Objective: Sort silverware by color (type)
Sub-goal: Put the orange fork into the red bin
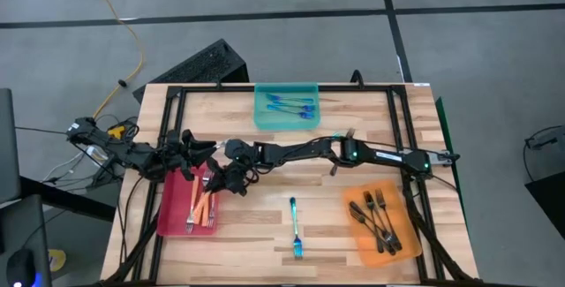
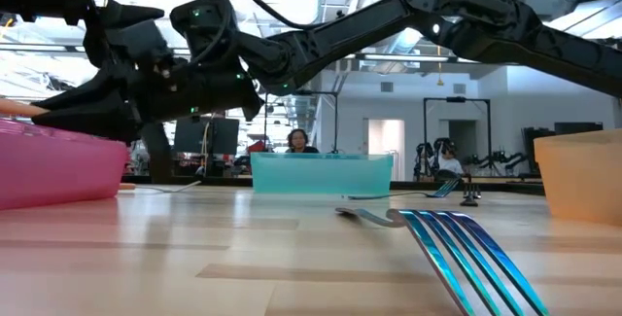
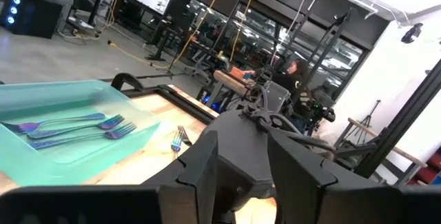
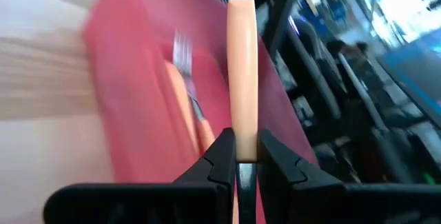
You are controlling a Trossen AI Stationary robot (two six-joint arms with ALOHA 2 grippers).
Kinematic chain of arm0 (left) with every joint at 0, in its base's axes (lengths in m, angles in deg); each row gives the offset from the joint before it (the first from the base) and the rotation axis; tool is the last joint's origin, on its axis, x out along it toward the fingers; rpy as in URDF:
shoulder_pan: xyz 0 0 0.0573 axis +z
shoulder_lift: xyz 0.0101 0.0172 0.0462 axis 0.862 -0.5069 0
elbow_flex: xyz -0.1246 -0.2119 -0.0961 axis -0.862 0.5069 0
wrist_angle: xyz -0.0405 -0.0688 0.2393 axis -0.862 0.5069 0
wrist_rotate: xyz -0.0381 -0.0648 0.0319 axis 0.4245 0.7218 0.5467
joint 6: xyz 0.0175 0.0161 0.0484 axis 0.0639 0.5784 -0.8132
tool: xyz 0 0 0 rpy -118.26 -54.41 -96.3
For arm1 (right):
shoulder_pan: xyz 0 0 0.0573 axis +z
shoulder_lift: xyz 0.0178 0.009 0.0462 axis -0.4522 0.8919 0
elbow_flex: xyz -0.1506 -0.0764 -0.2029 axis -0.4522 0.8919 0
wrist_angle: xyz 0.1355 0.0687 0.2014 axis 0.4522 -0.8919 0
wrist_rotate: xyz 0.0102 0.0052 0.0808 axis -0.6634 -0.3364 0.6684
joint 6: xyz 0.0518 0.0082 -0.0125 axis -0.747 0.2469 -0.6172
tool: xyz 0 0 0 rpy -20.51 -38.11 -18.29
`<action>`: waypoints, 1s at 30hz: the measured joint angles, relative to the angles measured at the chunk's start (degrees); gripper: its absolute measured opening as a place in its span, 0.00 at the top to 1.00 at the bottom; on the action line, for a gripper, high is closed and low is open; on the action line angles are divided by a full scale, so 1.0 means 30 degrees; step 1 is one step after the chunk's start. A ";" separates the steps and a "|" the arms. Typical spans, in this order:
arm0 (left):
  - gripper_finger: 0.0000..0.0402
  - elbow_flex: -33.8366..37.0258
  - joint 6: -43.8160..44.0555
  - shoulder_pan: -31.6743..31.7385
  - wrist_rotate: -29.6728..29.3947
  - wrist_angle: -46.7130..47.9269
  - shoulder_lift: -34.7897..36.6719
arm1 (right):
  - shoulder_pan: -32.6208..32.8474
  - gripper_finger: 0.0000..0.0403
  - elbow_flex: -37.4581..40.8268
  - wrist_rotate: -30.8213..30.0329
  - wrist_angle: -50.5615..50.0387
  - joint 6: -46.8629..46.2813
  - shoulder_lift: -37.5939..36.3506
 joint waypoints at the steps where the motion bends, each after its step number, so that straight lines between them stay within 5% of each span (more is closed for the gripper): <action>1: 0.72 0.0000 0.0000 0.0000 0.0000 0.0000 0.0000 | 0.0048 0.84 -0.0010 -0.0681 0.0030 0.0323 0.0000; 15: 0.72 0.0000 0.0000 0.0000 0.0000 -0.0024 0.0000 | 0.1083 0.82 -0.0073 -0.6350 -0.1990 0.8673 -0.0338; 30: 0.72 0.0000 -0.0015 0.0006 -0.0159 -0.0022 0.0000 | 0.1011 0.69 -0.0051 -0.6390 -0.1389 0.6466 -0.0324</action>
